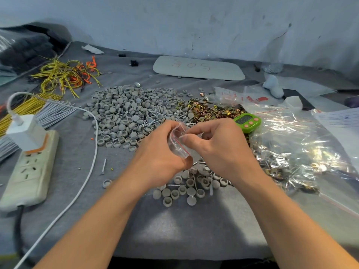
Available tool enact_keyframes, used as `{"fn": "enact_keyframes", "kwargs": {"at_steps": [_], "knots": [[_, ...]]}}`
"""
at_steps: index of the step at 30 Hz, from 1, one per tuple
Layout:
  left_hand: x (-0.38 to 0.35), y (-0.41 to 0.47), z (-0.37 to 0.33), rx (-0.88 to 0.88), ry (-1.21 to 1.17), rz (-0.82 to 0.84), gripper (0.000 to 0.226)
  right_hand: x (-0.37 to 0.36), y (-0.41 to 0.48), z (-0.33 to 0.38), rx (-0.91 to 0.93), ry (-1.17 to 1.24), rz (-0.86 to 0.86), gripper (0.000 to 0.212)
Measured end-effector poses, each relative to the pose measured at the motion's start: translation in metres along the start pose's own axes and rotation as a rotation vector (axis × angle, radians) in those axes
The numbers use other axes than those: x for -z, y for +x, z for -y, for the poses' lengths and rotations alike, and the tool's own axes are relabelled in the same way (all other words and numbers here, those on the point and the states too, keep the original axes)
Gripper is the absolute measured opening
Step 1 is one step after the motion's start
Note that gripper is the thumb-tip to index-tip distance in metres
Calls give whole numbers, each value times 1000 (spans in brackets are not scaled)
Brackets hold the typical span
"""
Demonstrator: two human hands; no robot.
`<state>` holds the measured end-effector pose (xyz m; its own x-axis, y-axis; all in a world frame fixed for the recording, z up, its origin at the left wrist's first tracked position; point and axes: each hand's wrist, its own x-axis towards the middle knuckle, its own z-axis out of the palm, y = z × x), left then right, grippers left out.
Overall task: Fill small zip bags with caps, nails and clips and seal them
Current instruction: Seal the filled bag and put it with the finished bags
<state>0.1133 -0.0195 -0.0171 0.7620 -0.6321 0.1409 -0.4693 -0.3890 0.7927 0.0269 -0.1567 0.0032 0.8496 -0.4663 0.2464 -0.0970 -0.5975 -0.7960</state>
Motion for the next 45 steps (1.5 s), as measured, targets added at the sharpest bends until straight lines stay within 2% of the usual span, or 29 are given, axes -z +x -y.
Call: {"fn": "enact_keyframes", "kwargs": {"at_steps": [4,9,11,14,17,20,26,33,36,38,42,45], "knots": [[1,0,0,-9,-60,-10,56,-2,1,4,3,-5,7,8],[8,3,9,29,-122,-107,53,5,5,0,3,98,-184,9],[14,4,14,59,-190,-149,51,6,6,-4,-56,25,-181,10],[22,7,20,108,-324,-185,50,0,-1,-5,-121,-269,81,16],[26,8,23,120,-392,-199,50,-15,-7,1,-122,-529,368,38],[25,8,19,99,-420,-226,49,-23,-6,5,-33,-688,455,50],[25,7,18,113,-399,-228,54,-23,-4,10,-71,-653,456,26],[25,7,20,94,-320,-231,54,-29,-11,12,-21,-566,436,6],[24,6,17,85,-270,-240,53,-27,-9,7,-48,-529,385,15],[22,4,17,80,-186,-252,56,-23,-8,4,-69,-437,280,20],[13,-1,13,11,94,-226,66,-9,-2,2,-45,-30,-99,18],[2,-1,9,-41,191,-187,72,-3,1,6,-13,192,-194,13]]}}
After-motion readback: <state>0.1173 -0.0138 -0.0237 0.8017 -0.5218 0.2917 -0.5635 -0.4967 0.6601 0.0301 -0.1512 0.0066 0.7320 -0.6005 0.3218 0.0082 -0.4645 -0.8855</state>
